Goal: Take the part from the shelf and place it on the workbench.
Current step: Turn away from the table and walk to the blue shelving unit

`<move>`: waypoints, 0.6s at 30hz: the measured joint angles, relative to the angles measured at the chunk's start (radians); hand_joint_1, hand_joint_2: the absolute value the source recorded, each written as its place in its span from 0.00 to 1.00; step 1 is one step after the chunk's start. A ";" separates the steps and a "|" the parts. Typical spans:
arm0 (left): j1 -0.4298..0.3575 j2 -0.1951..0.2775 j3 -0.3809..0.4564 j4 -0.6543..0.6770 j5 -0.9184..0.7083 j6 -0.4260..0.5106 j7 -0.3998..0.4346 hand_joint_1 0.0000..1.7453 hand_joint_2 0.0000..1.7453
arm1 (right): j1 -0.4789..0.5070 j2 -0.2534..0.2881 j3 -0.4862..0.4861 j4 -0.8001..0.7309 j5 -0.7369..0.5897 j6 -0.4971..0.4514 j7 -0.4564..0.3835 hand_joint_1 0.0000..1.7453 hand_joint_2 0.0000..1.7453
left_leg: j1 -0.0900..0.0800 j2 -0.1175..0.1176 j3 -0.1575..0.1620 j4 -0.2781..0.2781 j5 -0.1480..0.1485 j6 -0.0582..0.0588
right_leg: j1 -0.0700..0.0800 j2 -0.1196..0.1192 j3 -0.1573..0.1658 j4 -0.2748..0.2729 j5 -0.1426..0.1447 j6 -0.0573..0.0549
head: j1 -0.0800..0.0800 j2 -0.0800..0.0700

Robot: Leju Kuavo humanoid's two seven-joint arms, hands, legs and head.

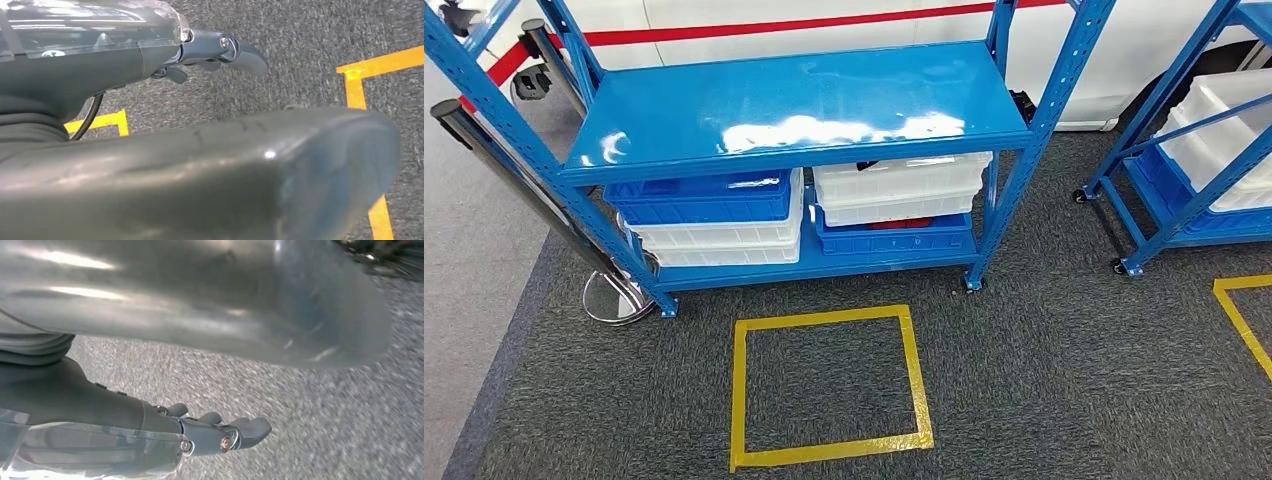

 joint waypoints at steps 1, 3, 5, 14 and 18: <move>0.002 0.000 0.000 0.000 0.000 0.000 0.000 0.00 0.00 | 0.000 0.000 0.000 0.000 0.000 0.000 0.000 0.00 0.00 | 0.000 0.000 -0.020 -0.019 -0.011 0.003 | 0.001 0.001 0.021 0.000 -0.016 0.001 | 0.000 0.000; 0.008 0.000 0.000 0.000 -0.001 0.000 0.001 0.00 0.00 | 0.003 0.000 0.000 0.000 0.001 0.000 0.003 0.00 0.00 | -0.003 0.002 -0.040 -0.111 0.075 0.016 | 0.003 0.001 0.062 -0.002 -0.050 0.003 | 0.000 0.000; 0.015 0.001 0.000 0.000 -0.003 0.000 0.003 0.00 0.00 | 0.004 0.004 0.000 0.001 0.004 -0.001 0.008 0.00 0.25 | -0.012 0.005 -0.044 -0.190 0.217 0.034 | 0.006 0.004 0.095 -0.002 -0.081 0.011 | 0.002 0.000; 0.001 0.000 0.001 0.000 -0.013 0.000 0.007 0.00 0.00 | -0.017 0.018 -0.024 0.000 -0.022 -0.004 0.045 0.00 0.00 | -0.014 0.008 0.084 -0.279 0.208 0.079 | 0.000 0.006 -0.090 0.284 -0.129 0.050 | 0.002 0.000; 0.005 -0.003 0.001 0.000 -0.014 0.000 0.007 0.00 0.00 | -0.010 0.018 -0.037 0.000 -0.025 -0.006 0.048 0.00 0.25 | -0.013 0.007 0.165 -0.281 0.142 0.069 | 0.000 0.002 -0.159 0.188 -0.120 0.049 | 0.003 0.000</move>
